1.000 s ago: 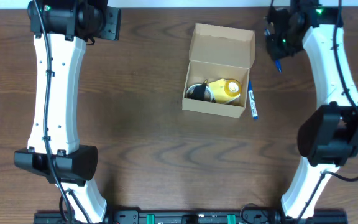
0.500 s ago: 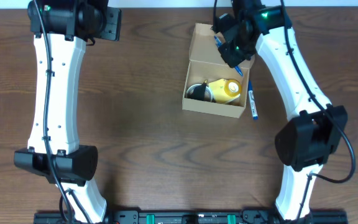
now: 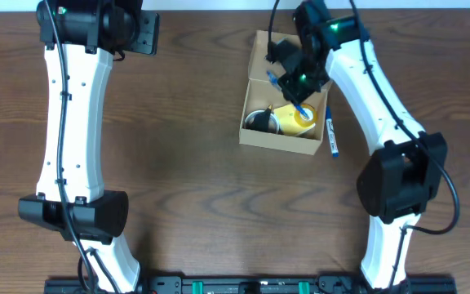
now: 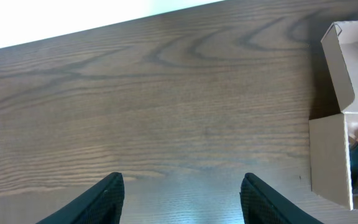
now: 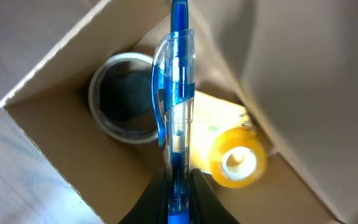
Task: Pack container
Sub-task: 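Lower the pen into the box and open the right gripper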
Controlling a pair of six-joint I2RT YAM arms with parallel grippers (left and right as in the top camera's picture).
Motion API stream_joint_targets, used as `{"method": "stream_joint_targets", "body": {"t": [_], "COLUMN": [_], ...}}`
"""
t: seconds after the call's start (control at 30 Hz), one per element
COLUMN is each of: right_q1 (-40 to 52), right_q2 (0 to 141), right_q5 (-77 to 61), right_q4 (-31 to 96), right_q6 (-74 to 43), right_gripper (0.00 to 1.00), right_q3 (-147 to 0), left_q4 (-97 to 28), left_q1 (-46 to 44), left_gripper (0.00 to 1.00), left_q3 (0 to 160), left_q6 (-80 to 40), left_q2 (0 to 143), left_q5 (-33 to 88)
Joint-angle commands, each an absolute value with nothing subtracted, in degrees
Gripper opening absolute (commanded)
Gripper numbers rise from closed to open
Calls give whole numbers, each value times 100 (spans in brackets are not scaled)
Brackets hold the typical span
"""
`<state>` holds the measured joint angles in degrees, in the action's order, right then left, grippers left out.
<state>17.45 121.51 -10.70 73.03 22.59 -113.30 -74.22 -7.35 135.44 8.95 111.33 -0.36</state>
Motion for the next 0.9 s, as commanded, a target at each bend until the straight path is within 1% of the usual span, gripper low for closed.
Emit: {"method": "stream_joint_targets", "body": {"t": [0.0,0.1,0.23,0.33,0.43,0.47,0.5,0.6,0.63,0.77,0.87], "right_q1": [1826,1826,1802,1793,1798,1791,1774,1605,1498,978,639], "right_q2": [12226,12226,12226,12226,12226,12226,12226,12226,12226,12226,12226], "right_q5": [-1258,-1446,-1638,-1686,-1673,-1594,-1466,-353,-274,-414,-768], "right_q4": [7269,7334,7550,7616,7507,7415,7312,6788,6726,6705,6764], "right_q6": [2589,2936,3717,4141,4130,4029,3892,2982,2788,2084,2010], "right_gripper": [11,13,9,9,19,22,22,25,25,25,24], "right_q3": [-11170,-11163,-11163,-11163,-11166,-11166,-11166,-11163,-11166,-11163,-11166], "left_q4": [-7452,-7452,-7437,-7402,-7332,-7323,-7323,-7354,-7384,-7430,-7408], "left_q1": [-755,-755,-755,-753,-755,-755,-755,-755,-755,-755,-755], "left_gripper": [61,61,61,61,62,62,61,62,62,62,62], "left_q3": [13598,13600,13600,13600,13605,13605,13607,13605,13605,13605,13605], "left_q6": [849,851,854,854,854,854,851,847,849,854,854], "left_q2": [10969,10969,10969,10969,10969,10969,10969,10969,10969,10969,10969], "left_q5": [-14,-16,-19,-19,-19,-19,-14,30,25,23,23]}}
